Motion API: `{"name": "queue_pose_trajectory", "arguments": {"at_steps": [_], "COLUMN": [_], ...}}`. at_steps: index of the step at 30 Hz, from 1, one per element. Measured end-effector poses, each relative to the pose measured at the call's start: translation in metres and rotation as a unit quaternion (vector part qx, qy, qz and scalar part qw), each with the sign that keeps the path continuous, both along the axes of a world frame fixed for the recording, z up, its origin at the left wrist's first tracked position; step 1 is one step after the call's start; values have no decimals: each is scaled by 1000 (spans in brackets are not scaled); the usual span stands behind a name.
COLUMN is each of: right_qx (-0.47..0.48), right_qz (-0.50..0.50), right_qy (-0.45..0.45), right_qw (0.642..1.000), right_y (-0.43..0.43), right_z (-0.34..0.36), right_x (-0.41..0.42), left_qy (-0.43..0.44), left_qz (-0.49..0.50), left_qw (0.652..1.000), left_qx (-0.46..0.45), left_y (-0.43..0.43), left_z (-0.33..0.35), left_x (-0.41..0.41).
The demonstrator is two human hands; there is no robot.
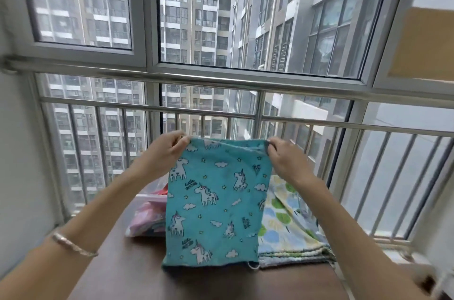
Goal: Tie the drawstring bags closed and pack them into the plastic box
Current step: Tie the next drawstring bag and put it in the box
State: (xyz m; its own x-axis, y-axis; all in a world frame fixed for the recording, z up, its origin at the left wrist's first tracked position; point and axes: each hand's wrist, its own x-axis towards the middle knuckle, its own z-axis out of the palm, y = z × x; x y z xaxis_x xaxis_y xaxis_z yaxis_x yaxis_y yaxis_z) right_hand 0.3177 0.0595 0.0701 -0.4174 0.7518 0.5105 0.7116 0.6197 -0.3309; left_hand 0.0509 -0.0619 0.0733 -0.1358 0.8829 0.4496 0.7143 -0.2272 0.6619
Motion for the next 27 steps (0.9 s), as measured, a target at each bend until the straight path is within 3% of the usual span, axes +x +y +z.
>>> {"name": "queue_pose_trajectory", "arguments": {"at_steps": [2, 4, 9, 11, 14, 17, 19, 21, 23, 25, 27], "right_qx": [41, -10, -249, -350, -429, -431, -442, -471, -477, -476, -480], "right_qz": [-4, 53, 171, 203, 172, 119, 125, 153, 183, 212, 245], "right_qy": [-71, -70, 97, 228, 459, 612, 667, 716, 750, 765, 764], "right_qw": [997, 996, 948, 886, 759, 652, 587, 492, 419, 377, 355], "right_y": [6, 12, 26, 41, 66, 86, 90, 87, 83, 82, 80], "right_z": [-12, -17, -20, -28, -47, -75, -90, -91, -83, -72, -60], "right_x": [0, 1, 24, 36, 67, 94, 93, 77, 58, 38, 18], "left_qy": [54, 60, 71, 89, 54, -122, -253, -413, -557, -633, -640], "left_qz": [23, 37, 49, 63, 107, 160, 135, 54, -50, -130, -163], "left_qw": [998, 997, 995, 993, 993, 974, 954, 906, 826, 759, 747], "left_qx": [-19, -36, -56, -53, 16, 106, 86, 72, 73, 79, 74], "left_y": [-2, -4, -10, -10, -23, -36, -35, -27, -18, -11, -3], "left_z": [-12, -19, -25, -25, -17, -19, -28, -33, -26, -14, -4], "left_x": [-13, -25, -54, -62, -79, -103, -102, -90, -75, -58, -42]}}
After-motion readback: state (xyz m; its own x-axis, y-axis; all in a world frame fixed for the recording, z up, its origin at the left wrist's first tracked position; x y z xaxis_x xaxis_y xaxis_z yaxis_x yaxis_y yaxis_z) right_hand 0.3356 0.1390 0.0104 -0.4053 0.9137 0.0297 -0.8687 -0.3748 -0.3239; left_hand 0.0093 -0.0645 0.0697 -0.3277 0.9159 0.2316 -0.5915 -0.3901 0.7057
